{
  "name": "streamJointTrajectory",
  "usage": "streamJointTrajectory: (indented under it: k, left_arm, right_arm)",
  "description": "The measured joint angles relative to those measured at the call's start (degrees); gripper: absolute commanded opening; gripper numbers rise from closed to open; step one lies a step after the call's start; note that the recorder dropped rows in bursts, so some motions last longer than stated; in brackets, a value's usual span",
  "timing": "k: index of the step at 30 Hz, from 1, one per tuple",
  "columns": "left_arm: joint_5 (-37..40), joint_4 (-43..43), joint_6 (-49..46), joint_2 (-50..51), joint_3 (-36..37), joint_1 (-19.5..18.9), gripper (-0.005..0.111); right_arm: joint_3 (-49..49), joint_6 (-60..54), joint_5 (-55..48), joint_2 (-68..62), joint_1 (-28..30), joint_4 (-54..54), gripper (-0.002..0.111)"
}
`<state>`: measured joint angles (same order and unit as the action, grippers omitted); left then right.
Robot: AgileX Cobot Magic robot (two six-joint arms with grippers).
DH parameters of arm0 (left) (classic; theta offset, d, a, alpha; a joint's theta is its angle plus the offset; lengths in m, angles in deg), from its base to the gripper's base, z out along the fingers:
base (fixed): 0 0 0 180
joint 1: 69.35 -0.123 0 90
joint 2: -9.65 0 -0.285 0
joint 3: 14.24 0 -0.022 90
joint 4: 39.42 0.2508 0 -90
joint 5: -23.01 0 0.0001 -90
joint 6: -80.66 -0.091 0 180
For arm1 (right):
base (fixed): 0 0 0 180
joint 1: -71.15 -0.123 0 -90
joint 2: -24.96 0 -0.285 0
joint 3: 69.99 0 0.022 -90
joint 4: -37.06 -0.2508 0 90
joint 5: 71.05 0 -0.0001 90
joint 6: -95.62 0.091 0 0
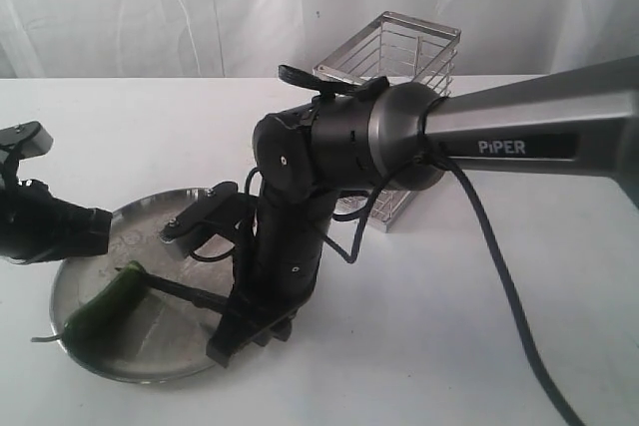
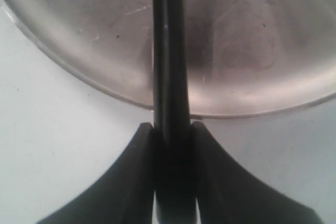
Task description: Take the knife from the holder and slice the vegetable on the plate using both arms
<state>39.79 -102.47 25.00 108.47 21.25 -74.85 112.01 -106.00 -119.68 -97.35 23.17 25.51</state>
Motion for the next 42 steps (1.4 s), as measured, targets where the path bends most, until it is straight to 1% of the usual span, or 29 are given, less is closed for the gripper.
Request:
streamJointTrajectory:
  k: [9,15,18,28,34,42]
  left_arm:
    - [-0.1,-0.3,0.0,1.4,0.0,0.0,0.0]
    - [-0.1,-0.3,0.0,1.4,0.0,0.0,0.0]
    - [-0.1,-0.3,0.0,1.4,0.0,0.0,0.0]
    - [-1.4,0.2,0.0,1.4,0.0,0.0,0.0]
    - [0.2,5.8,0.5,1.4,0.0,0.0,0.0]
    - [2.8,15.7,6.2,1.4,0.0,0.0,0.0]
  right_arm:
    - [0.1,-0.4,2.7,-0.7,-0.5,-0.1,0.0]
    - [3.7,-0.4,2.6,-2.5,-1.6,-0.1,0.0]
    - [5.7,-0.4,1.5,-4.7,-1.9,-0.1,0.0]
    - [5.9,-0.4,-2.1,-5.5,-2.1,1.8,0.0]
    - [5.9,-0.4,-3.2,-5.5,-2.1,2.3,0.0]
    - [5.9,-0.4,-3.2,-5.5,-2.1,2.5,0.0]
